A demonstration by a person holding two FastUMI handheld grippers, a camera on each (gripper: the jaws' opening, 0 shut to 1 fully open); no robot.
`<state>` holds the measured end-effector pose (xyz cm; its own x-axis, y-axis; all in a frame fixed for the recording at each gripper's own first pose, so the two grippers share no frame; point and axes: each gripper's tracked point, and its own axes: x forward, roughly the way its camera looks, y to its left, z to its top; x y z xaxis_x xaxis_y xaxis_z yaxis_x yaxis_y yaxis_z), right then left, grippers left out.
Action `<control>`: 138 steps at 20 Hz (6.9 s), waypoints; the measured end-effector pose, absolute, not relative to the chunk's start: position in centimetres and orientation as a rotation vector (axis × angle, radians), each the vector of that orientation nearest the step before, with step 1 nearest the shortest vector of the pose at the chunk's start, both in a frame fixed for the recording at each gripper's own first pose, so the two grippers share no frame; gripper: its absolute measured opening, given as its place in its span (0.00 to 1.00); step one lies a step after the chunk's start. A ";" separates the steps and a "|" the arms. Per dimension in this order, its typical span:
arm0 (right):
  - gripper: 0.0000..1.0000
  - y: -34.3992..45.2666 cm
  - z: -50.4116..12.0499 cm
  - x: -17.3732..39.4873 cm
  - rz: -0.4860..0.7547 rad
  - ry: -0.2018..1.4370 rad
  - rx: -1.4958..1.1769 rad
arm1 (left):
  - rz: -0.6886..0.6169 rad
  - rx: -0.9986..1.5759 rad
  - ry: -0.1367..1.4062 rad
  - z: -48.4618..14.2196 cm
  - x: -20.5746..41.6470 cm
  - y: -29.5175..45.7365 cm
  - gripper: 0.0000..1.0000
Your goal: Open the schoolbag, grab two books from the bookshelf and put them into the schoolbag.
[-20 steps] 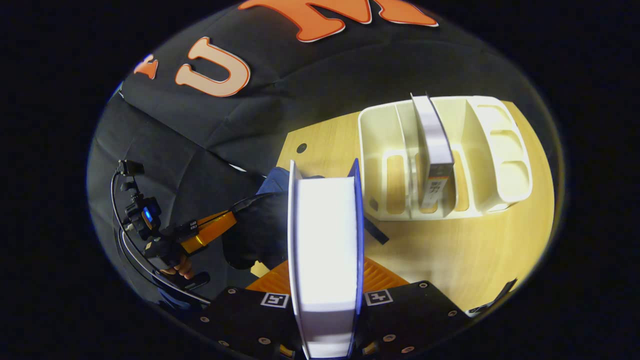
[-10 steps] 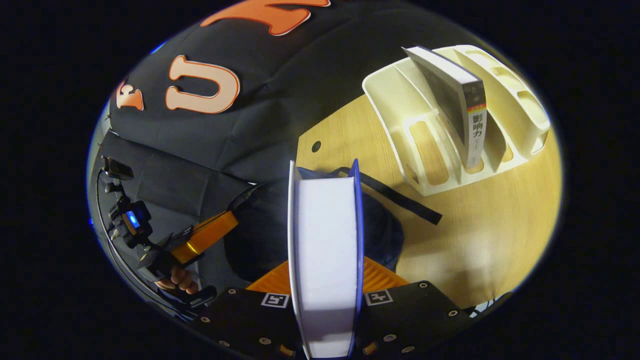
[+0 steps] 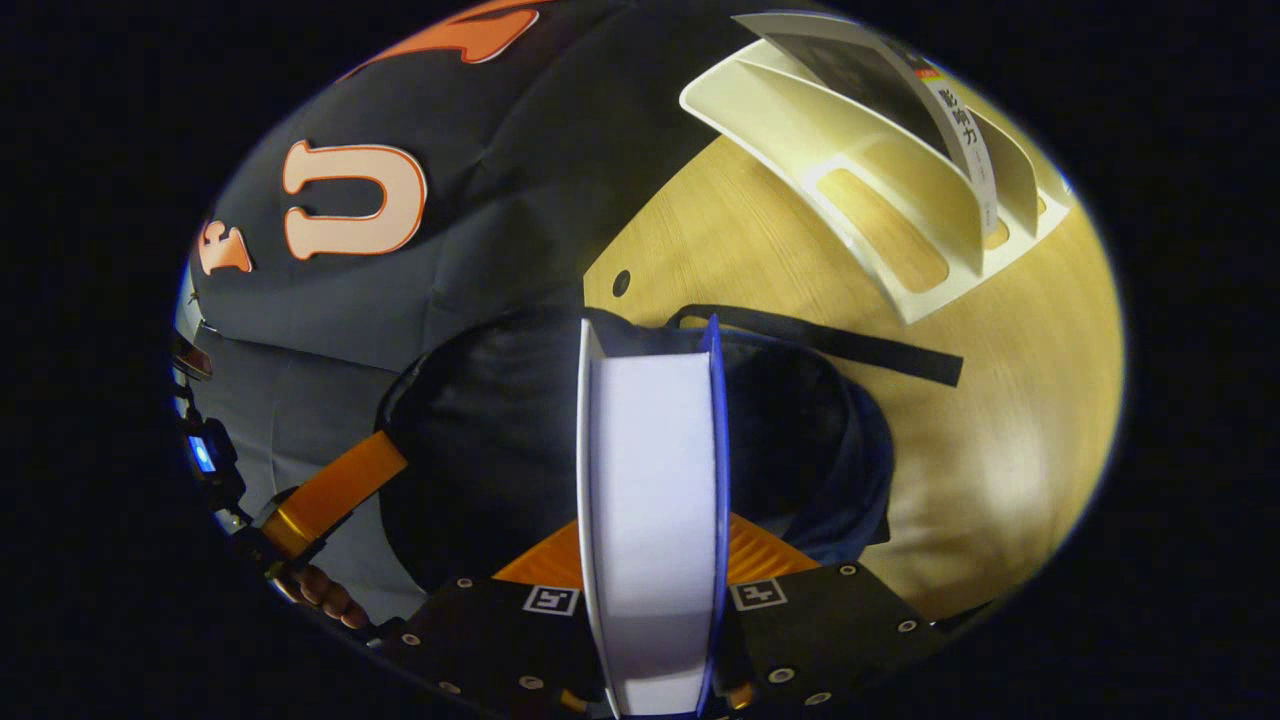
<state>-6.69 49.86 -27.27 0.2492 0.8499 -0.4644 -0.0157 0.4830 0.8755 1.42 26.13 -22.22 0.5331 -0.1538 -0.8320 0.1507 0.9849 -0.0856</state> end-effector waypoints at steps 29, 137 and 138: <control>0.42 60.4 -33.0 -6.5 0.690 1.242 1.038 | -0.316 0.079 1.029 -25.1 -1.2 20.9 0.02; 0.41 22.1 -9.8 6.7 0.620 0.998 -0.009 | -0.152 -0.104 0.964 -23.9 -1.0 24.0 0.02; 0.42 22.8 -9.4 6.1 0.641 0.984 0.014 | -0.148 -0.104 0.963 -23.8 -1.0 24.1 0.02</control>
